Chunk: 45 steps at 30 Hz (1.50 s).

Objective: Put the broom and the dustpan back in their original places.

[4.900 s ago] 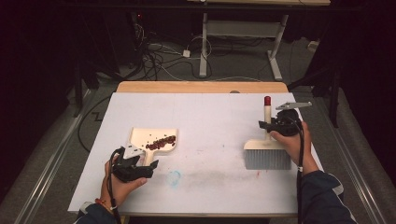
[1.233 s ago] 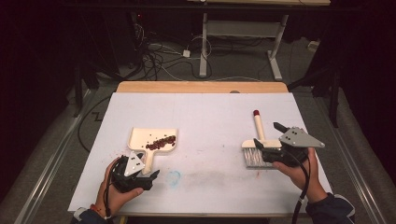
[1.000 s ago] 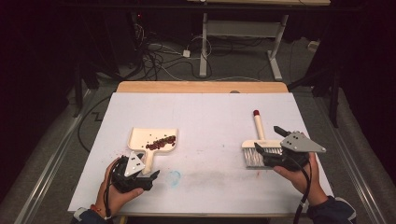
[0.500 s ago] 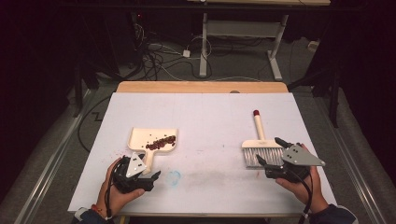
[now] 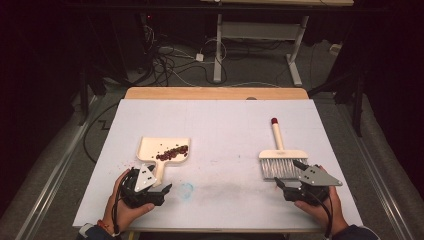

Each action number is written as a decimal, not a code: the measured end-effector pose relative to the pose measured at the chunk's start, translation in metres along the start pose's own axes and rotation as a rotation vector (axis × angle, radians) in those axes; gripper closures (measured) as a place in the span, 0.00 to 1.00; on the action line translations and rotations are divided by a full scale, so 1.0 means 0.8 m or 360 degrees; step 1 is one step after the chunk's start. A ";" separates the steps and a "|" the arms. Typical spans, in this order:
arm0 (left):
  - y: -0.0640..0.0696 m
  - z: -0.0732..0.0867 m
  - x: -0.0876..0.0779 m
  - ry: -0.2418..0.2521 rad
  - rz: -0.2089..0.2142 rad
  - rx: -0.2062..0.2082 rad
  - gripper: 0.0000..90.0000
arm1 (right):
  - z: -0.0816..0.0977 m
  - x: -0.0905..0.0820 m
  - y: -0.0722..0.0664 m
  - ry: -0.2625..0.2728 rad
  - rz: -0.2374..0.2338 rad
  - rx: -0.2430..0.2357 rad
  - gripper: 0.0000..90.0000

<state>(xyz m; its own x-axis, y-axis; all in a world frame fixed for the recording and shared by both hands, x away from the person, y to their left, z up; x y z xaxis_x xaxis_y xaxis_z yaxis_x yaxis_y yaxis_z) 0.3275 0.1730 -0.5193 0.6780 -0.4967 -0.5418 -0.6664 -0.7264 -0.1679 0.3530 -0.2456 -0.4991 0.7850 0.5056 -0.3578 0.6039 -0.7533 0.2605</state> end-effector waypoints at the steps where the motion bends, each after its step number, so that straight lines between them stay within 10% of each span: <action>1: 0.000 0.000 0.000 0.0004 0.0001 -0.0001 0.21 | 0.001 0.000 -0.002 -0.0004 0.0004 -0.0025 0.21; 45: 0.006 -0.008 0.008 0.0008 -0.0008 0.0069 0.21 | -0.014 -0.017 -0.003 0.0072 0.0015 0.0020 0.20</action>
<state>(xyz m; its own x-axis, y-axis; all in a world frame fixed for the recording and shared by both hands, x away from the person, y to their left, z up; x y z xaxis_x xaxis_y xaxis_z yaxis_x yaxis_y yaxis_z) 0.3303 0.1635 -0.5183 0.6827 -0.4958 -0.5368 -0.6759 -0.7076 -0.2061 0.3423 -0.2463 -0.4843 0.7962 0.5171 -0.3143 0.5951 -0.7630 0.2523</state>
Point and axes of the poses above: each handheld gripper's, and its own axes: x roughly forward along the jaws, z roughly out of its underside, y roughly to its right, the point moved 7 cm from there along x, roughly forward along the jaws, and after that the axes turned 8 degrees about y, right-handed, at the moved point
